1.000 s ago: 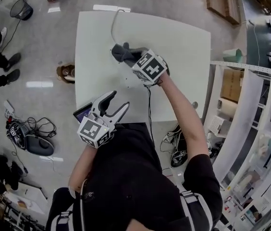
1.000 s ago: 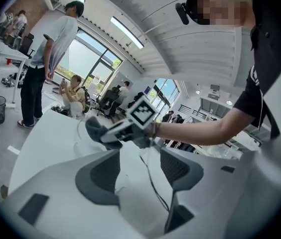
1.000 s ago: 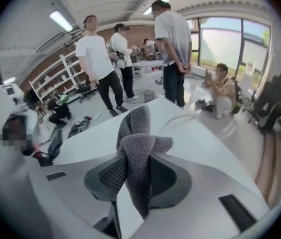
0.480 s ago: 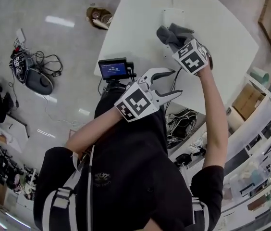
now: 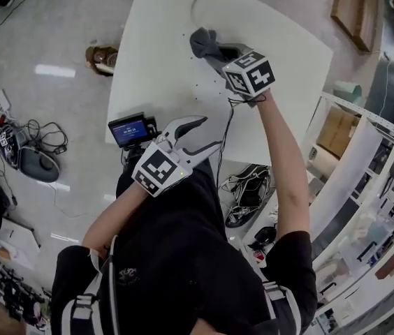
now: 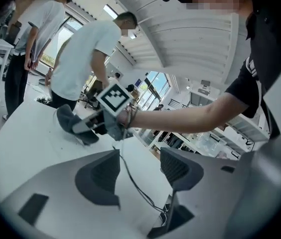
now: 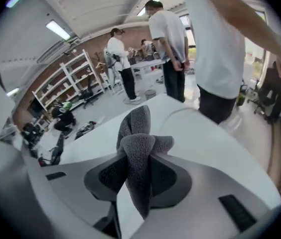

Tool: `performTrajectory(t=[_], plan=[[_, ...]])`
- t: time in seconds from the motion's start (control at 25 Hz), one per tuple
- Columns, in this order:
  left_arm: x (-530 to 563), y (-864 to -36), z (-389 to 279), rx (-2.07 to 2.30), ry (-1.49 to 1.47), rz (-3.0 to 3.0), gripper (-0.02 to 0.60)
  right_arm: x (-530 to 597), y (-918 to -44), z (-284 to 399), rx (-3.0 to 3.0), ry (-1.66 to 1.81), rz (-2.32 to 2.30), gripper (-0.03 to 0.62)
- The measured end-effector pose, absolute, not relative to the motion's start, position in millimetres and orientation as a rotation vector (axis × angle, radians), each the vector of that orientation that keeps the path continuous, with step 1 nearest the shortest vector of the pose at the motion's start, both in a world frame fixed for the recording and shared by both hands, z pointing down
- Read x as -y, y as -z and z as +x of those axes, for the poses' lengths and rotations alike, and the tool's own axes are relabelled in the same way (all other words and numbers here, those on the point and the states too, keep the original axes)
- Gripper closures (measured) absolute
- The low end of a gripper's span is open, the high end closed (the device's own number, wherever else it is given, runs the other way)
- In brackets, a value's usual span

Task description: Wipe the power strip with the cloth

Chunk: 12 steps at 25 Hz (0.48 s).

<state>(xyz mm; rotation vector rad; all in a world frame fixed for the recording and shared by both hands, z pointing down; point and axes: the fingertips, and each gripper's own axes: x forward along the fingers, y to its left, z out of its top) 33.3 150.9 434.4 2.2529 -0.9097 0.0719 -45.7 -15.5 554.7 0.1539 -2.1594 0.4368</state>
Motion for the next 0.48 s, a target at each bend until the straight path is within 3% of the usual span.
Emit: performTrajectory(t=[0.24, 0.48], plan=[[-146.8, -435.8, 41.3, 0.937, -0.089, 2.220, 0.281, 59.9, -580.2, -89.0, 2.000, -0.084, 0.076, 0.473], [-138.9, -431.6, 25.2, 0.982, -0.047, 2.211, 0.281, -22.6, -586.8, -48.9, 1.946, -0.066, -0.123, 0.473]])
